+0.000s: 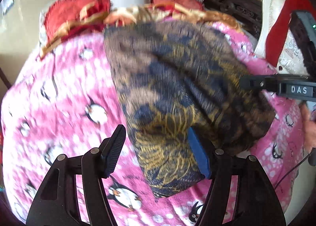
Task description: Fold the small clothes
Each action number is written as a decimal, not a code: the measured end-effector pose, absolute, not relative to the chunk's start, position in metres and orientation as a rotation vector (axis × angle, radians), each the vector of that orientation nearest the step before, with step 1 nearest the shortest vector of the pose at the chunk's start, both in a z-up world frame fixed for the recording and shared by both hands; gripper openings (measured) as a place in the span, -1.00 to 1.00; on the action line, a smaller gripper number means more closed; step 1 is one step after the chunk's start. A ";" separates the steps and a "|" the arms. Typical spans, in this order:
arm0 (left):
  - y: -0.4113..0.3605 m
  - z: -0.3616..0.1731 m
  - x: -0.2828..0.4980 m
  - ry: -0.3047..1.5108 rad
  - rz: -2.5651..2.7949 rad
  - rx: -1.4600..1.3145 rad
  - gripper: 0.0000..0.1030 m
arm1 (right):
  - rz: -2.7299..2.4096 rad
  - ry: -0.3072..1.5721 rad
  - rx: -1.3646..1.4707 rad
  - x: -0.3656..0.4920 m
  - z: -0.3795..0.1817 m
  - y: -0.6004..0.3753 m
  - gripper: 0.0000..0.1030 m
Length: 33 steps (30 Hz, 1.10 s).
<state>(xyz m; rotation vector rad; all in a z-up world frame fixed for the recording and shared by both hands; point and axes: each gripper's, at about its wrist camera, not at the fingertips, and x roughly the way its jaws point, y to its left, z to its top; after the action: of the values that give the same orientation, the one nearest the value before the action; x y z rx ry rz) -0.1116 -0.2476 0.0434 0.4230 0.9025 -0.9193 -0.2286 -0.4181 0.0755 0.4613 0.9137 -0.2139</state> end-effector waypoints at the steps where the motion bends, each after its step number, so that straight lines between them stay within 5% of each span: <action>1: -0.247 0.037 -0.110 0.919 -0.909 0.434 0.27 | -0.227 0.907 0.442 -0.232 0.076 -0.419 -0.76; 10: -0.250 0.023 -0.109 0.972 -0.917 0.418 0.28 | -0.307 0.840 0.581 -0.271 0.062 -0.448 -0.79; 12: -0.247 0.026 -0.111 0.953 -0.918 0.427 0.28 | -0.247 0.766 0.668 -0.286 0.076 -0.446 -0.67; 14: -0.243 0.027 -0.115 0.947 -0.914 0.432 0.28 | -0.156 0.760 0.650 -0.289 0.086 -0.431 -0.09; 16: -0.239 0.030 -0.120 0.958 -0.912 0.418 0.28 | -0.133 0.795 0.597 -0.286 0.086 -0.413 0.00; 18: -0.238 0.031 -0.119 0.965 -0.907 0.401 0.28 | -0.127 0.840 0.543 -0.280 0.077 -0.398 -0.22; 19: -0.237 0.031 -0.119 0.966 -0.906 0.398 0.27 | -0.167 0.877 0.501 -0.279 0.070 -0.394 -0.74; 20: -0.236 0.031 -0.119 0.964 -0.906 0.397 0.27 | -0.224 0.910 0.468 -0.281 0.062 -0.394 -0.91; 28: -0.227 0.037 -0.115 0.968 -0.900 0.342 0.27 | -0.293 0.900 0.613 -0.323 0.035 -0.422 -0.96; 31: -0.226 0.055 -0.113 0.898 -0.896 0.313 0.28 | -0.333 0.767 0.619 -0.325 0.071 -0.436 -0.78; 33: -0.233 0.062 -0.109 0.877 -0.890 0.307 0.28 | -0.347 0.722 0.584 -0.307 0.090 -0.445 -0.10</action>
<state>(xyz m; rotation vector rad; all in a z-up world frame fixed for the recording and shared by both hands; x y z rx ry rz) -0.1094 -0.2327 0.0617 0.3070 0.8770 -0.8896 -0.3073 -0.4450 0.0896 0.5845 0.7220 -0.3470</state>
